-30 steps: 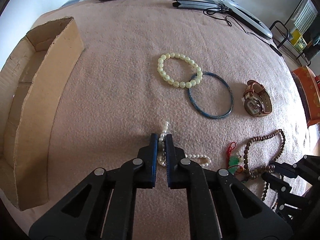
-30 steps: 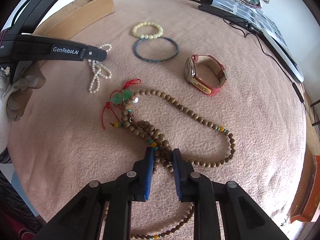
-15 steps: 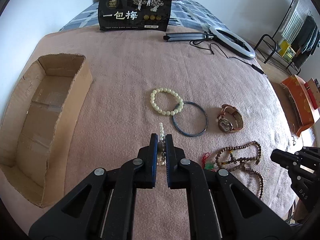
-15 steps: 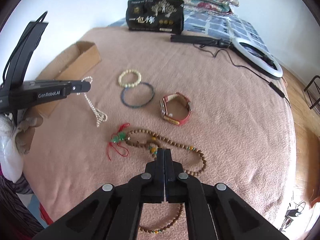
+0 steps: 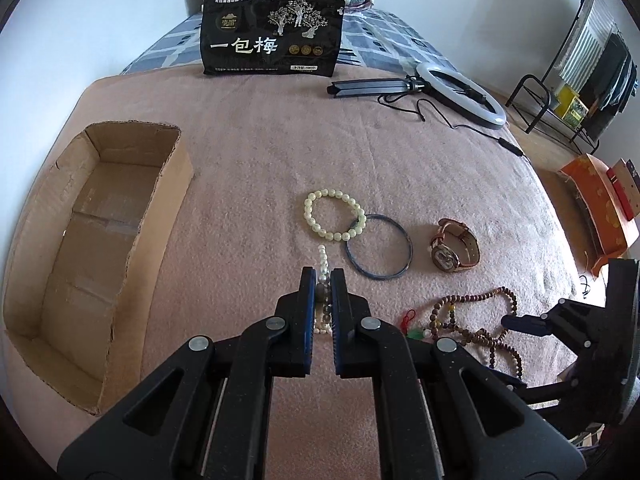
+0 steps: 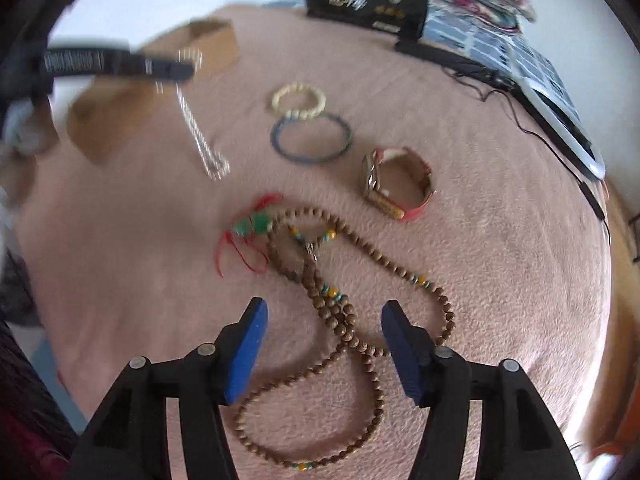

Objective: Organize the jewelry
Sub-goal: 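Close the left gripper on the pearl necklace while the right gripper closes on the bead necklace, then lift both necklaces and carry them over the cardboard box with both tools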

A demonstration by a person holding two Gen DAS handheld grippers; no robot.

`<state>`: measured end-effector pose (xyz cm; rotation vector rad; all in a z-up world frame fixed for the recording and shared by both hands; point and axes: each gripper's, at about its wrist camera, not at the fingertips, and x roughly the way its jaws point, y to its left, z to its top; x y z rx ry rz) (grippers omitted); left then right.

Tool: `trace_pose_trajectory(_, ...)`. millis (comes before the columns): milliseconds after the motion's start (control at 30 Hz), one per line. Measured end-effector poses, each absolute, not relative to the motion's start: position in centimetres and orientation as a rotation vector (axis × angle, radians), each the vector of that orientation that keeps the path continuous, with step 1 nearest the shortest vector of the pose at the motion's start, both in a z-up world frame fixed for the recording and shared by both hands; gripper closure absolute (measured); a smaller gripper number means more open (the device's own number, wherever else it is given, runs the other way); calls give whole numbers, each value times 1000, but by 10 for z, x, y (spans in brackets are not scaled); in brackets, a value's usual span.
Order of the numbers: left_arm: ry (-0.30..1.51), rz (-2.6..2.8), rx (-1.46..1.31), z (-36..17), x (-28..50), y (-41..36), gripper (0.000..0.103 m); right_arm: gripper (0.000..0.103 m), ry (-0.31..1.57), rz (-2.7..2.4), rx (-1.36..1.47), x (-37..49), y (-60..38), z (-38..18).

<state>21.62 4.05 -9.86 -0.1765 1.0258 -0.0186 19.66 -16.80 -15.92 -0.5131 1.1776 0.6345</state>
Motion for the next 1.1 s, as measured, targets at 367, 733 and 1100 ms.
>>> trace_pose_trajectory(367, 1032, -17, -191, -101, 216, 48, 98, 99, 1227, 607, -464, 219, -170, -173)
trace_pose_trajectory(733, 948, -49, -226, -61, 202, 58, 98, 99, 1097, 544, -283, 217, -197, -108)
trace_pose_trajectory(1100, 815, -61, -263, -7, 174, 81, 98, 99, 903, 549, -166, 202, -191, -34)
